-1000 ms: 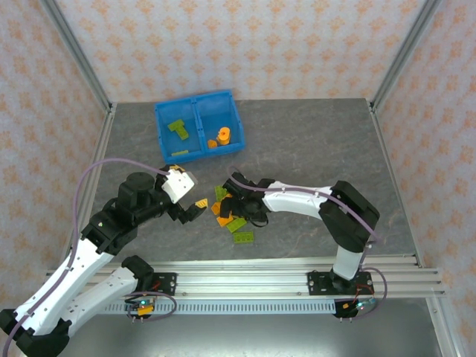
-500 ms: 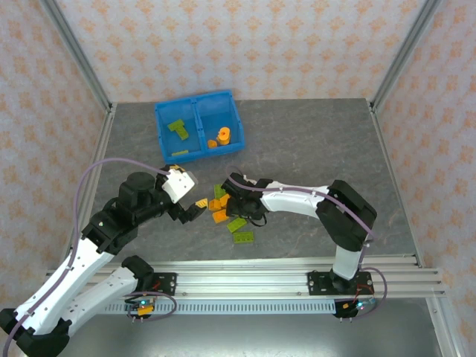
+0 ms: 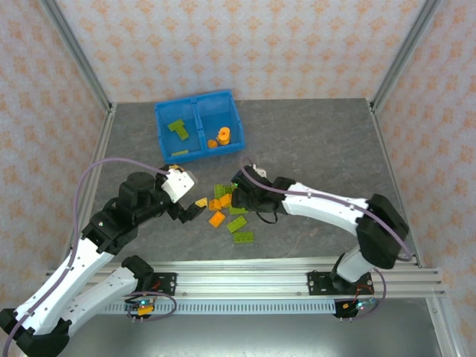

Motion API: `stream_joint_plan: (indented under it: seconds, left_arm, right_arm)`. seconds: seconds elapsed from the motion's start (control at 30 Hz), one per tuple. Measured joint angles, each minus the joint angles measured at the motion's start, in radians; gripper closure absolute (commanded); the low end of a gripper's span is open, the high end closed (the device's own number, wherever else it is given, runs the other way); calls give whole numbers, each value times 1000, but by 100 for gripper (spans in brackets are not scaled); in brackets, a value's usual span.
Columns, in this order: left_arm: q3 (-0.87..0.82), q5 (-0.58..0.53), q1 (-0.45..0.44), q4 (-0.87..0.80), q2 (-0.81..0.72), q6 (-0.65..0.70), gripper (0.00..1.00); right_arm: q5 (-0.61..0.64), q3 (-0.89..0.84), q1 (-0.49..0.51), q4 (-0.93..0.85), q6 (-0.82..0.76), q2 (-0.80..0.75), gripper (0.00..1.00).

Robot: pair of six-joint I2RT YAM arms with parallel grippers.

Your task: Sort the legos into containers by color

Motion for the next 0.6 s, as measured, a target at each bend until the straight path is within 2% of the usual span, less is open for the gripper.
stream_joint_plan:
  seconds: [0.13, 0.27, 0.47, 0.6]
  left_arm:
    - [0, -5, 0, 0, -5, 0, 0]
    - [-2, -75, 0, 1, -19, -18, 0]
    - [-2, -373, 0, 1, 0, -91, 0]
    - [-2, -473, 1, 1, 10, -114, 0]
  right_arm:
    - [58, 75, 0, -13, -93, -72, 50]
    - [115, 288, -19, -6, -211, 2, 50]
    - [134, 700, -144, 9, -336, 340, 52]
    - [133, 1021, -211, -28, -386, 633, 52]
